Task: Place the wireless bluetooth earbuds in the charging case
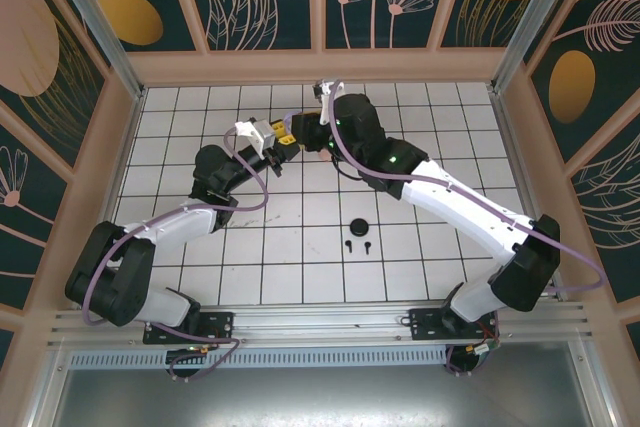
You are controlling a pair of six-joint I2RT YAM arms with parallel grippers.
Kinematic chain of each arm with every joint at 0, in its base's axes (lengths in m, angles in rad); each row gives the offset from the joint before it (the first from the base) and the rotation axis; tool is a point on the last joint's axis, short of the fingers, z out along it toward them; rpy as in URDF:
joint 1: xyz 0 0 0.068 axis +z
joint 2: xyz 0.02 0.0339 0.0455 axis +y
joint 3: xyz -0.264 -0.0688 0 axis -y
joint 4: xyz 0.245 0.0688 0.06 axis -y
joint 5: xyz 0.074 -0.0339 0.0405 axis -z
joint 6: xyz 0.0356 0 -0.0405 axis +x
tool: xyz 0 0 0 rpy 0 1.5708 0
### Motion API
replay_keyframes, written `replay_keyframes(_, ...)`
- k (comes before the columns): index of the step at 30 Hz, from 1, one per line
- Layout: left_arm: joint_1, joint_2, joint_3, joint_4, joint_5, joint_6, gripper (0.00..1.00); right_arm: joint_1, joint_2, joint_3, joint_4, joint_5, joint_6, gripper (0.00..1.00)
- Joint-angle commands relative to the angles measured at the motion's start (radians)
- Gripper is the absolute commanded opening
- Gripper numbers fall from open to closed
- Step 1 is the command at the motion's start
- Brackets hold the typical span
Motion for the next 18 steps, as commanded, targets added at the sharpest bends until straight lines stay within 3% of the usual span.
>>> replay_keyframes(1,-0.007,0.009,0.031,0.069,0.012,-0.022,0.00,0.002,0.015,0.060,-0.031,0.038,0.003,0.33)
replay_keyframes(14,-0.011,0.014,0.016,0.069,0.005,-0.021,0.00,-0.023,-0.006,0.152,-0.069,0.031,0.016,0.53)
replay_keyframes(18,-0.013,0.021,0.005,0.045,0.007,-0.006,0.00,-0.077,0.000,0.202,-0.136,-0.056,0.033,0.54)
